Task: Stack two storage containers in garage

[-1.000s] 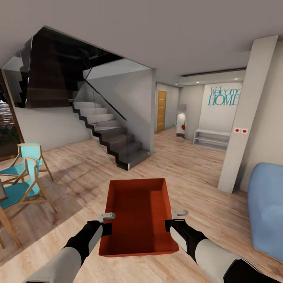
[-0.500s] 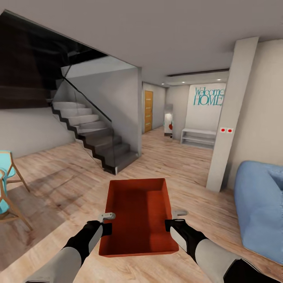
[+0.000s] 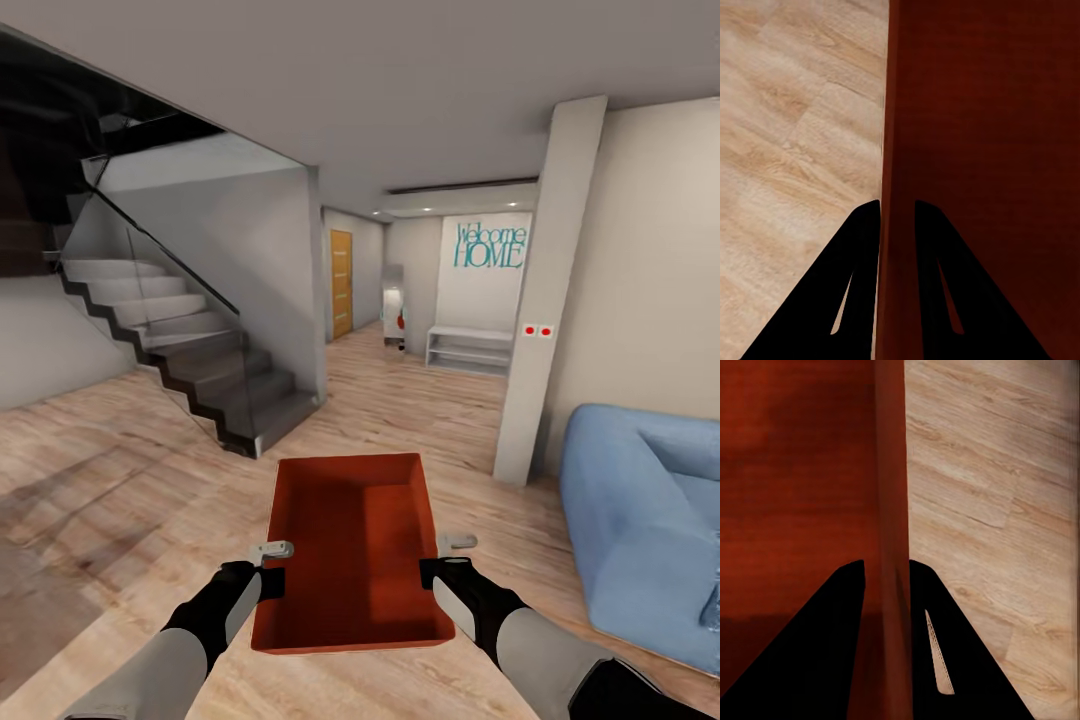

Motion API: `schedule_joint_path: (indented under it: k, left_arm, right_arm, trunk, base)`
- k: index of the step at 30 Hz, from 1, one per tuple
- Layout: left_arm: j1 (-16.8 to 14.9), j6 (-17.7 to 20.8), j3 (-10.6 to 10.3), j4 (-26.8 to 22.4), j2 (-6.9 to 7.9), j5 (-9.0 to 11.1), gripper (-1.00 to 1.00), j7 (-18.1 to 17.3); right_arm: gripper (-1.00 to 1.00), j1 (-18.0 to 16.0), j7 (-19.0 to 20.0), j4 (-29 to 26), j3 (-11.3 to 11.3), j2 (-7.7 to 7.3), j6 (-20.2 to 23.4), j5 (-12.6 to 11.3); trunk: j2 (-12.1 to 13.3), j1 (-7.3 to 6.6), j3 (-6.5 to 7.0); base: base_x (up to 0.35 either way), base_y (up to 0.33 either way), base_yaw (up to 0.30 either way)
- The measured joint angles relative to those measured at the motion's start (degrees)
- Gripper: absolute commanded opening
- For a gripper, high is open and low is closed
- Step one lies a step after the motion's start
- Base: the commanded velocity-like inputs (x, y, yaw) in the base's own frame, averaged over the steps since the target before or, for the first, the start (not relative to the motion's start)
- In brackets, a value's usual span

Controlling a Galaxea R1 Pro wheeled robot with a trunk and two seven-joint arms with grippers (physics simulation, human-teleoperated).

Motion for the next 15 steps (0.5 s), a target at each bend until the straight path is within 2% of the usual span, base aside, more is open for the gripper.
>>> schedule_joint_path:
  k: [5, 15]
  left_arm:
    - [0.01, 0.01, 0.00, -0.01, 0.01, 0.00, -1.00, -0.01]
    - [0.01, 0.02, 0.00, -0.03, 0.00, 0.00, -1.00, 0.02]
  right_arm:
    - [-1.00, 0.00, 0.01, 0.01, 0.01, 0.01, -0.01, 0.00]
    - [-1.00, -0.01, 0.03, 0.02, 0.03, 0.00, -0.02, -0.04]
  trunk:
    - [0.00, 0.00, 0.00]
    - [0.00, 0.00, 0.00]
  base:
    - [0.323, 0.000, -0.153]
    - [0.323, 0.000, -0.009]
